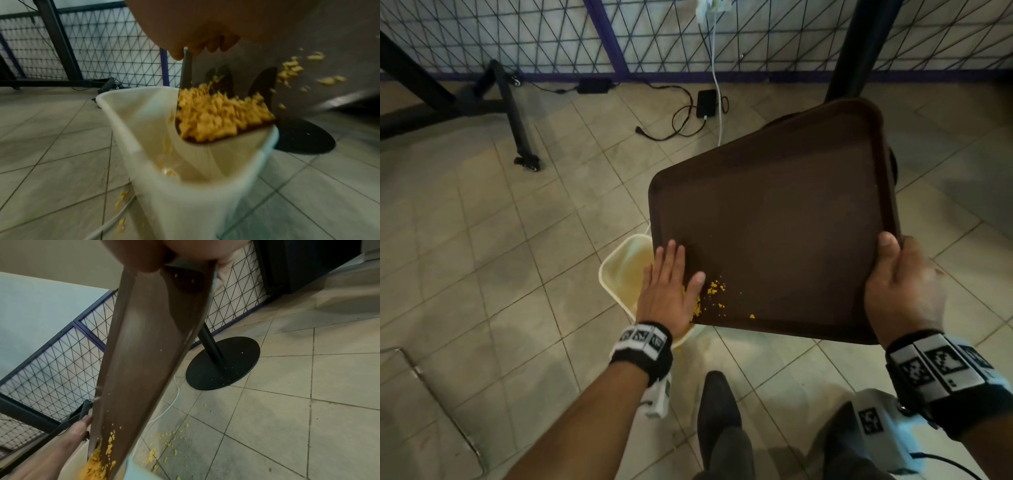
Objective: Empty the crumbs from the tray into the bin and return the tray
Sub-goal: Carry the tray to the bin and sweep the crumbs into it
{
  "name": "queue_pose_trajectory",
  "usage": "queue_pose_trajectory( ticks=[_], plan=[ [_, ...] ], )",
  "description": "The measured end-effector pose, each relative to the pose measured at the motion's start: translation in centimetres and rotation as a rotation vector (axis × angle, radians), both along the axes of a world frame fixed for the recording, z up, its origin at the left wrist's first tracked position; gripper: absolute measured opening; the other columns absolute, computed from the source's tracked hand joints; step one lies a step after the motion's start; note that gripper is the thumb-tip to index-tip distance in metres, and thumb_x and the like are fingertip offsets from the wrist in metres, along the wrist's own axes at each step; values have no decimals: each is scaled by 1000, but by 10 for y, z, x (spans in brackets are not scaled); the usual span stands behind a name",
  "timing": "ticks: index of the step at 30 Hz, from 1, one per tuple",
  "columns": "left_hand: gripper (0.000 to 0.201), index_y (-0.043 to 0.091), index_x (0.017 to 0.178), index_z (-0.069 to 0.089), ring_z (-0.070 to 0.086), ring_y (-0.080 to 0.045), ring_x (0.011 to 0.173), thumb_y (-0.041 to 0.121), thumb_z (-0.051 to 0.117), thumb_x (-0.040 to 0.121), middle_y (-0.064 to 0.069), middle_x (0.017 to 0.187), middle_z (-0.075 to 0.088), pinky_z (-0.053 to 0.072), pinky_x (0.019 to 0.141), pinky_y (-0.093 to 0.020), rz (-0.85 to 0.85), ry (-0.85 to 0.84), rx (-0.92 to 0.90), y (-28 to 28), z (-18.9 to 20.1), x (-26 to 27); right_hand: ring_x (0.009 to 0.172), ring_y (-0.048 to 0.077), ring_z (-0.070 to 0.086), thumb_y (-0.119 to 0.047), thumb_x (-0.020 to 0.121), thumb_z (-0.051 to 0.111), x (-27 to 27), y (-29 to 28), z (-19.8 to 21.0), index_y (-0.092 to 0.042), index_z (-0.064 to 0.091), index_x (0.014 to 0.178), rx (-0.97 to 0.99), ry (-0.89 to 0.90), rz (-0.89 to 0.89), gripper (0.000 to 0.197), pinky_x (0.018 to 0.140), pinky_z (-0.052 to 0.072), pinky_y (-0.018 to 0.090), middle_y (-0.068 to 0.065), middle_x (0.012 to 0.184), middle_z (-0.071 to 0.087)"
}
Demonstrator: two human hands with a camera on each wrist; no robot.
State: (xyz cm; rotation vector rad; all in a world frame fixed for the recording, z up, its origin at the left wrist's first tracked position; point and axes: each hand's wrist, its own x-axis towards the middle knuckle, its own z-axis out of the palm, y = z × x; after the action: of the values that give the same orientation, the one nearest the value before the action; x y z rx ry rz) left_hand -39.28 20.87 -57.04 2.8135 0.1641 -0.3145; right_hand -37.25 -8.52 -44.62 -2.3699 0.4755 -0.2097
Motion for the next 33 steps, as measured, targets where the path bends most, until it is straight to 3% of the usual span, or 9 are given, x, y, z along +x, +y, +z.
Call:
queue_pose_trajectory(
  ticks=[6, 11, 14, 18, 20, 24, 27, 30, 33],
  plan=[
    [82, 22, 156, -8, -8, -17, 151, 72, 1, 92, 1, 165, -12, 1, 123, -43, 69, 129, -4, 14, -6, 26, 51, 7, 35, -34, 100, 29, 1, 4, 1, -1, 52, 96, 1, -14, 24, 40, 47, 22, 21, 1, 63, 45],
    [84, 21, 156, -9, -11, -13, 150, 73, -3, 90, 1, 165, -12, -3, 122, -41, 0, 241, -18, 8, -27, -25, 57, 26, 46, -38, 100, 27, 5, 2, -2, -3, 50, 95, 22, -20, -15, 42, 54, 34, 29, 2, 64, 47],
    [80, 22, 157, -6, -8, -12, 150, 70, 1, 93, 2, 165, -10, -3, 122, -38, 20, 197, -48, 11, -24, -33, 54, 18, 36, -36, 100, 27, 3, -1, -2, -2, 49, 97, 26, -1, -38, 41, 51, 24, 28, -5, 61, 39],
    [78, 21, 157, 0, -2, -17, 152, 67, 6, 95, 1, 166, -6, 1, 122, -38, 77, 54, -67, 10, -2, -2, 64, 24, 41, -36, 100, 27, 3, 0, -1, -1, 50, 98, 26, -6, -39, 42, 60, 27, 29, 8, 73, 47],
    [77, 21, 157, 0, -3, -17, 152, 67, 7, 96, 1, 165, -8, 3, 123, -40, 89, 20, -48, 8, 5, 20, 61, 24, 41, -35, 100, 27, 3, 2, -1, -1, 50, 98, 25, -3, -39, 42, 57, 27, 29, 6, 71, 47],
    [80, 20, 157, -4, -3, -18, 152, 69, 4, 94, -1, 166, -7, 3, 123, -43, 121, 84, -28, 6, 1, 37, 52, 5, 35, -34, 100, 28, 4, 3, -1, -1, 51, 97, 17, 0, -21, 41, 47, 22, 21, -8, 61, 38],
    [85, 20, 157, -4, -4, -18, 152, 73, 0, 91, -1, 166, -6, 2, 123, -44, 97, 190, -9, 5, -13, 14, 53, 4, 34, -35, 100, 28, 3, 3, -1, 0, 51, 98, 15, 2, -14, 41, 47, 21, 25, -8, 60, 38],
    [92, 17, 157, 7, 5, -20, 152, 75, -6, 87, -4, 166, 6, 6, 122, -45, 22, 264, 12, 5, -24, -15, 52, 7, 35, -37, 100, 28, 3, 3, -3, -2, 50, 98, 16, 10, -13, 42, 48, 23, 26, -7, 61, 39],
    [90, 19, 155, 23, 22, -23, 148, 74, -3, 89, -5, 162, 26, 20, 120, -47, 64, 131, -37, 7, -12, -17, 51, 11, 36, -38, 100, 27, 2, 0, -6, -2, 50, 97, -1, 23, -13, 43, 55, 28, 29, -6, 60, 39]
  ],
)
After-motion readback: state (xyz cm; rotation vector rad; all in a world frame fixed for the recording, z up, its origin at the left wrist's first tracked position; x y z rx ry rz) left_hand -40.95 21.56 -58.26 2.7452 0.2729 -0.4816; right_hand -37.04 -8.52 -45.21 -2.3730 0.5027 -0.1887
